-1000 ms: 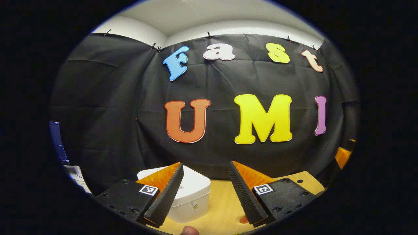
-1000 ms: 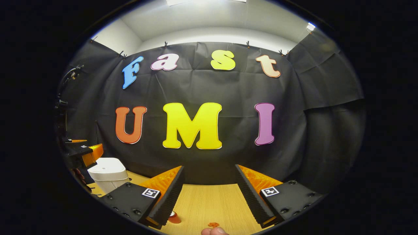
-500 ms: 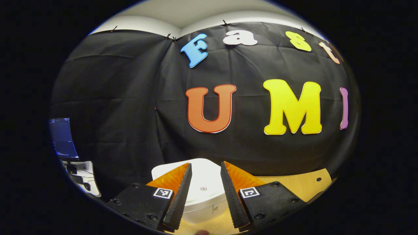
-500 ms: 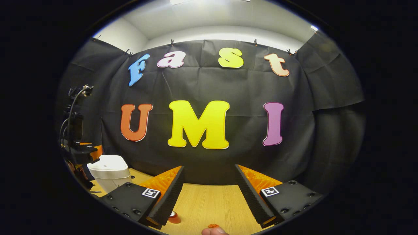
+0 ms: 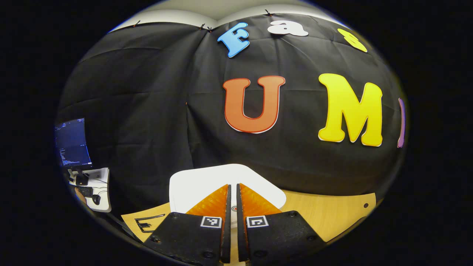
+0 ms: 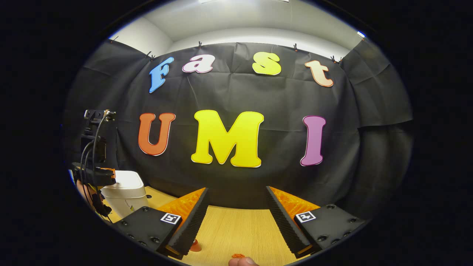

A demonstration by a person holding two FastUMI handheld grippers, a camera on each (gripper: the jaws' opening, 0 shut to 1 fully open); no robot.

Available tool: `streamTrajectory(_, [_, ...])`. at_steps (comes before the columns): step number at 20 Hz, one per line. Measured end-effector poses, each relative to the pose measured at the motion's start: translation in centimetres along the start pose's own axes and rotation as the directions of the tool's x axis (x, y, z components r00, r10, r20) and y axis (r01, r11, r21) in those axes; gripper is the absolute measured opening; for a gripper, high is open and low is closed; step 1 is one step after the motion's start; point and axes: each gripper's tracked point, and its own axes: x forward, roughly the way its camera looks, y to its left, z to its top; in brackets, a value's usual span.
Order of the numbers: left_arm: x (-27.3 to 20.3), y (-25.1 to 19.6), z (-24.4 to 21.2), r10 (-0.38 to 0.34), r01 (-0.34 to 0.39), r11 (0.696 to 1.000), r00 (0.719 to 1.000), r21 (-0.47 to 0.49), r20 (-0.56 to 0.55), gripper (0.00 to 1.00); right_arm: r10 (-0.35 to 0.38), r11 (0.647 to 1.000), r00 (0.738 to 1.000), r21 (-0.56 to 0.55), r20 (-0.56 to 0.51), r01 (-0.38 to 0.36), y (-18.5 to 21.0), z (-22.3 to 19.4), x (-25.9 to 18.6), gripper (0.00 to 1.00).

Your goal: Press the lid of the desktop garbage bin to open it, pick up the crumpled paper on the desktop and throw it into the bin, then pick up the pop can on the desktop and drop it into the bin, and finally close the garbage bin lid.

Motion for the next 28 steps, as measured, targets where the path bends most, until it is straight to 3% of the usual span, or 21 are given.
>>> streamTrajectory(3, [1.3, -0.3, -1.3, -0.003, 0.003, 1.000, 0.998, -0.002, -0.061, 0.03, 0.002, 1.000, 1.000, -0.003, -0.003, -0.002, 0.1, 0.0, 0.3, 0.96])
streamTrajectory(6, [1.6, -0.1, -2.1, -0.006, 0.005, 1.000, 0.996, -0.008, -0.085, 0.03, -0.002, 1.000, 1.000, -0.002, -0.005, 0.002, 0.0, -0.1, 0.3, 0.96])
streamTrajectory(12, [1.5, -0.6, -1.4, -0.019, 0.018, 1.000, 0.997, -0.009, -0.069, 0.03, -0.016, 0.999, 0.999, 0.030, -0.028, 0.017, -0.3, -1.4, 0.7, 0.96])
streamTrajectory(28, [-0.5, -0.8, 1.3, -0.056, 0.056, 0.998, 0.998, -0.015, 0.003, 0.03, 0.043, 0.999, 0.999, 0.031, -0.002, -0.043, 2.5, -0.1, 1.0, 0.96])
